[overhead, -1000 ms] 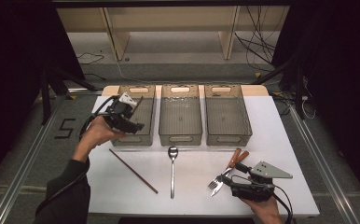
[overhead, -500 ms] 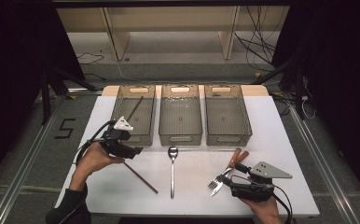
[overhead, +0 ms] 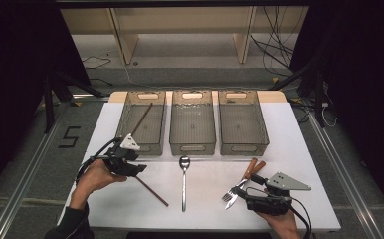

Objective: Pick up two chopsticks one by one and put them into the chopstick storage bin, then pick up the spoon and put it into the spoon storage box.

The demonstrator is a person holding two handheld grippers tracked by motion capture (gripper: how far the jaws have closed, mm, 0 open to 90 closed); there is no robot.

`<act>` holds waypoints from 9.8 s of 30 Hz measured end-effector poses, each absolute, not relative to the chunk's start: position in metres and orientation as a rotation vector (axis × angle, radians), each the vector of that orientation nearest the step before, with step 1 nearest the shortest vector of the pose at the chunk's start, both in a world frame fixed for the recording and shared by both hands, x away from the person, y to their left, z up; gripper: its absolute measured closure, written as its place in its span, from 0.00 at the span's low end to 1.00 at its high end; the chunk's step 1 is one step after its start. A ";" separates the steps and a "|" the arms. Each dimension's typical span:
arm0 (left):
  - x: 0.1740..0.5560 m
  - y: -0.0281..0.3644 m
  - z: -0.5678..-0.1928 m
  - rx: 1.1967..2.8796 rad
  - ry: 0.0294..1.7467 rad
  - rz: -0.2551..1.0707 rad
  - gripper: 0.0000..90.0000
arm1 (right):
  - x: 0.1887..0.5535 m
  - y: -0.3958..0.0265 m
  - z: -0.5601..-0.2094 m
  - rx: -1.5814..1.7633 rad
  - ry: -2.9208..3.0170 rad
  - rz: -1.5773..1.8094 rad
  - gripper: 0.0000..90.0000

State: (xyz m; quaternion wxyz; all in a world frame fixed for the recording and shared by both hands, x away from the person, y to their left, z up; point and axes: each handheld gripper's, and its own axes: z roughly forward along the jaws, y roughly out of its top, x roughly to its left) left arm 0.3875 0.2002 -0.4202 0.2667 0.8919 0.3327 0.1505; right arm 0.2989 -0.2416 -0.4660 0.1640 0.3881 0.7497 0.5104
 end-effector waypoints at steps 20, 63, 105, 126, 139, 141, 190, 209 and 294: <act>0.378 0.185 -0.440 2.679 0.673 0.252 0.53 | 0.299 -0.242 -0.466 1.110 2.137 1.456 0.30; 0.400 0.161 -0.463 3.014 0.209 0.181 0.55 | 0.300 -0.242 -0.466 1.121 2.140 1.468 0.30; 0.403 0.161 -0.463 3.029 0.119 0.038 0.94 | 0.300 -0.242 -0.467 1.125 2.140 1.464 0.30; 0.402 0.178 -0.420 2.935 0.280 0.159 0.94 | 0.300 -0.243 -0.466 1.126 2.134 1.464 0.30; 0.434 0.205 -0.371 2.677 0.746 0.338 0.94 | 0.300 -0.243 -0.466 1.127 2.133 1.464 0.30; 0.443 0.209 -0.367 2.629 0.813 0.340 0.94 | 0.300 -0.243 -0.466 1.127 2.133 1.465 0.30; 0.562 0.200 -0.352 2.271 1.251 0.488 0.94 | 0.300 -0.244 -0.465 1.125 2.129 1.480 0.30; 0.563 0.212 -0.384 2.192 1.390 0.388 0.71 | 0.300 -0.244 -0.466 1.124 2.134 1.479 0.30; 0.376 0.127 -0.441 2.022 1.230 0.409 0.18 | 0.300 -0.246 -0.466 1.122 2.120 1.477 0.30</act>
